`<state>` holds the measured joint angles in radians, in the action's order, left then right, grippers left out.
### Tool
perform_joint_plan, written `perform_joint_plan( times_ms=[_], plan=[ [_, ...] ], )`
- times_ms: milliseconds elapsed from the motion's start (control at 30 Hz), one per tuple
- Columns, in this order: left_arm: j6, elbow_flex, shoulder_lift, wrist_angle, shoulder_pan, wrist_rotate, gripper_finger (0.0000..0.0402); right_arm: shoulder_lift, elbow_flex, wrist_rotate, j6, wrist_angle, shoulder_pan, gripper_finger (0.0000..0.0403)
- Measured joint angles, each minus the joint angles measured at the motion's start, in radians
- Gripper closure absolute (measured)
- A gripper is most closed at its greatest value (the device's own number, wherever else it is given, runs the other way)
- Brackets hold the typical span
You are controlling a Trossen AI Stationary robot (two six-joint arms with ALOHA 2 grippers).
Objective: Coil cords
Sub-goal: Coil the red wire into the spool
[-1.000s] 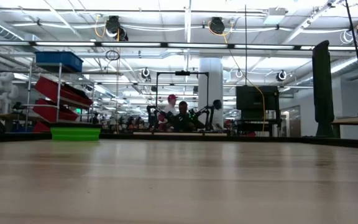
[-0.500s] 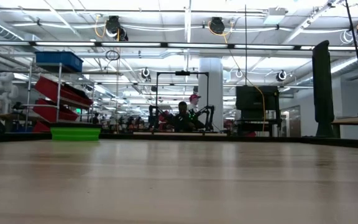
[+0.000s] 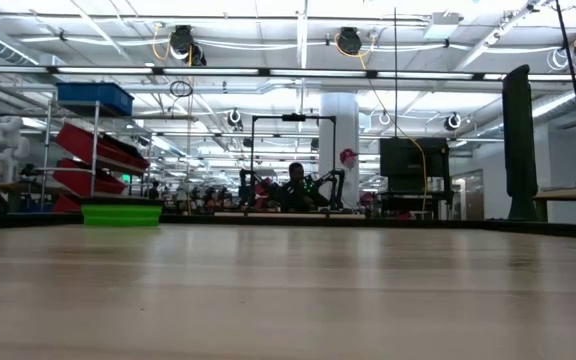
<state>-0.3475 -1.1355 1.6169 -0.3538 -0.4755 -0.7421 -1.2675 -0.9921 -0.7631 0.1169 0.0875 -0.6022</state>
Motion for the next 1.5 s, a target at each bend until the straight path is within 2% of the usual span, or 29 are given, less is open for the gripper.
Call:
perform_joint_plan(
  times_ms=[200,367,500,733,1033,1133,1233,1333,1500],
  plan=[
    [-0.029,0.0,-0.003,0.002,-0.011,-0.004,0.0396,0.0,0.0,0.0,0.0,0.0,0.0,0.0403],
    [-0.081,0.0,-0.032,0.008,-0.048,-0.055,0.0395,0.0,0.0,0.0,0.0,-0.001,0.0,0.0403],
    [-0.11,0.0,-0.063,0.03,-0.084,-0.074,0.038,0.0,0.0,0.001,0.001,-0.001,0.0,0.0403],
    [-0.114,0.0,-0.102,0.062,-0.127,-0.165,0.0348,0.0,0.0,-0.002,0.005,-0.002,0.0,0.0403],
    [-0.129,0.0,-0.115,0.063,-0.156,-0.246,0.0345,0.0,0.0,-0.001,0.014,-0.004,0.0,0.0403],
    [-0.114,0.0,-0.115,0.022,-0.155,-0.247,0.0345,0.0,0.0,-0.003,0.021,-0.012,0.0,0.0403],
    [-0.014,0.0,-0.115,0.011,-0.139,-0.247,0.0345,0.0,0.0,-0.005,0.026,-0.016,0.0,0.0403],
    [0.021,0.0,-0.115,0.016,-0.122,-0.237,0.0345,0.0,0.0,-0.005,0.026,-0.018,0.0,0.0403],
    [0.042,0.0,-0.115,0.019,-0.093,-0.107,0.0345,0.0,0.0,-0.024,0.026,-0.036,0.0,0.0403]
  ],
)
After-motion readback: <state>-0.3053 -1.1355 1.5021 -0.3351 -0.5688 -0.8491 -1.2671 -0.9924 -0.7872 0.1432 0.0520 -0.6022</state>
